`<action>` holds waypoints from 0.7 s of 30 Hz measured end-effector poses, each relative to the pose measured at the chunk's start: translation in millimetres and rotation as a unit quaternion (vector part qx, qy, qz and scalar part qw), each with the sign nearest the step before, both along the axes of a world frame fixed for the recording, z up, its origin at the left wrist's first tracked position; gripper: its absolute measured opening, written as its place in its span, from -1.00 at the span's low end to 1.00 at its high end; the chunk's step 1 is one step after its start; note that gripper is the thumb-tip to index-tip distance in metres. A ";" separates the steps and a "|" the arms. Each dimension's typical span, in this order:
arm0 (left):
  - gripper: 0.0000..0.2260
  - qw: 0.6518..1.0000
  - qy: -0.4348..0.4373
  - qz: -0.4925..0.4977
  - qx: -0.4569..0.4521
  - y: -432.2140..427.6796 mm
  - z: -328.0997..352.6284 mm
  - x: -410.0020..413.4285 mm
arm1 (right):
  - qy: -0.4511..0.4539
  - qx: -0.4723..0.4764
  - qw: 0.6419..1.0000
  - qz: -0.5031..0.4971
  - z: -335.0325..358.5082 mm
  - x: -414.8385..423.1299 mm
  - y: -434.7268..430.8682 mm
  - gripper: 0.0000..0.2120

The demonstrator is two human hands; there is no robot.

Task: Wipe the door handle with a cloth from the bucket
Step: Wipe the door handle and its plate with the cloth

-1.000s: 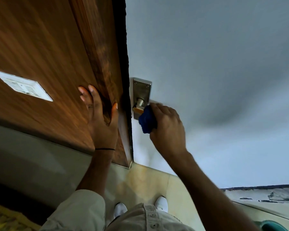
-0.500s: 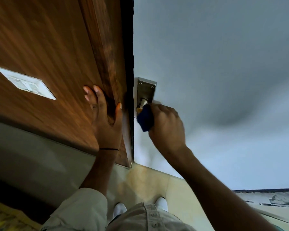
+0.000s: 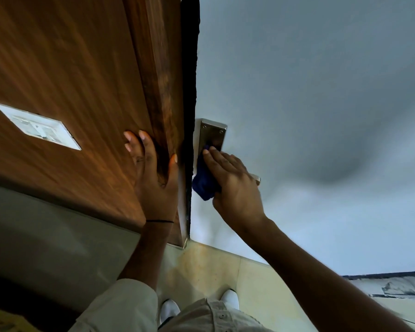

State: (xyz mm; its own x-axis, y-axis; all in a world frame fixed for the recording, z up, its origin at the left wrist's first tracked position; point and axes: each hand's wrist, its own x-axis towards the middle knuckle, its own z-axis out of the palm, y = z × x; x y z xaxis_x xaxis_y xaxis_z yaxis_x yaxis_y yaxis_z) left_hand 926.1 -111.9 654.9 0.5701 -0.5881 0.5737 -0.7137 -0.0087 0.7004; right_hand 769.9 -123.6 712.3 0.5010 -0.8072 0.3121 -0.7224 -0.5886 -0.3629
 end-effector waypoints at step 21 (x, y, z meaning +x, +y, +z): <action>-0.41 0.999 0.031 -0.028 -0.024 4.2 5.1 -3.3 | -0.044 -0.003 0.998 0.033 8.9 1.6 -12.7 -0.39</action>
